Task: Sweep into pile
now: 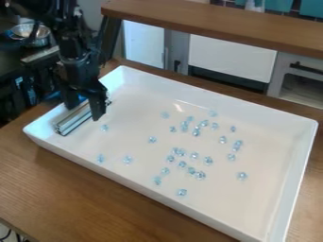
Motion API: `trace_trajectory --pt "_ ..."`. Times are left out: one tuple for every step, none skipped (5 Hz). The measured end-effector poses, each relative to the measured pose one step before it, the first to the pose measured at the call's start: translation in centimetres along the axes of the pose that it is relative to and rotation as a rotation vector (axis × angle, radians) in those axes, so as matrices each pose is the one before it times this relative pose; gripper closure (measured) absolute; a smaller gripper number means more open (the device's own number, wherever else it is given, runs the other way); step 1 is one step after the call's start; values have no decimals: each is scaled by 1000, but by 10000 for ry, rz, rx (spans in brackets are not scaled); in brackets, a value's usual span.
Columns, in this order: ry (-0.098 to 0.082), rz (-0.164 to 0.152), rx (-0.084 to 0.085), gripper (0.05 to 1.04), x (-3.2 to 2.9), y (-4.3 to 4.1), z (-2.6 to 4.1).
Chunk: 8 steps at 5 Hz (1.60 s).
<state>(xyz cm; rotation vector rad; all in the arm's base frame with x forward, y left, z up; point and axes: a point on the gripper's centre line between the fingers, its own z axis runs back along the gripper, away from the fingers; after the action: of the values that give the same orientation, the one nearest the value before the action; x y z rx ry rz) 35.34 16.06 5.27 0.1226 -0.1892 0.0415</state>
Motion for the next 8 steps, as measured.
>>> trace_trajectory --pt "-15 -51 145 388 -139 158 -198" --pt "10 -213 71 694 -589 -24 -398" --pt "84 -111 -258 744 -938 -666 430" --pt "201 -60 -275 745 -1151 -942 533" --pt "-40 -149 30 745 -29 -1765 -40" --pt "-94 -2 166 744 226 -1686 -145" --pt "-175 71 183 745 267 -1370 1" --pt "-95 -105 93 745 143 -1989 91"
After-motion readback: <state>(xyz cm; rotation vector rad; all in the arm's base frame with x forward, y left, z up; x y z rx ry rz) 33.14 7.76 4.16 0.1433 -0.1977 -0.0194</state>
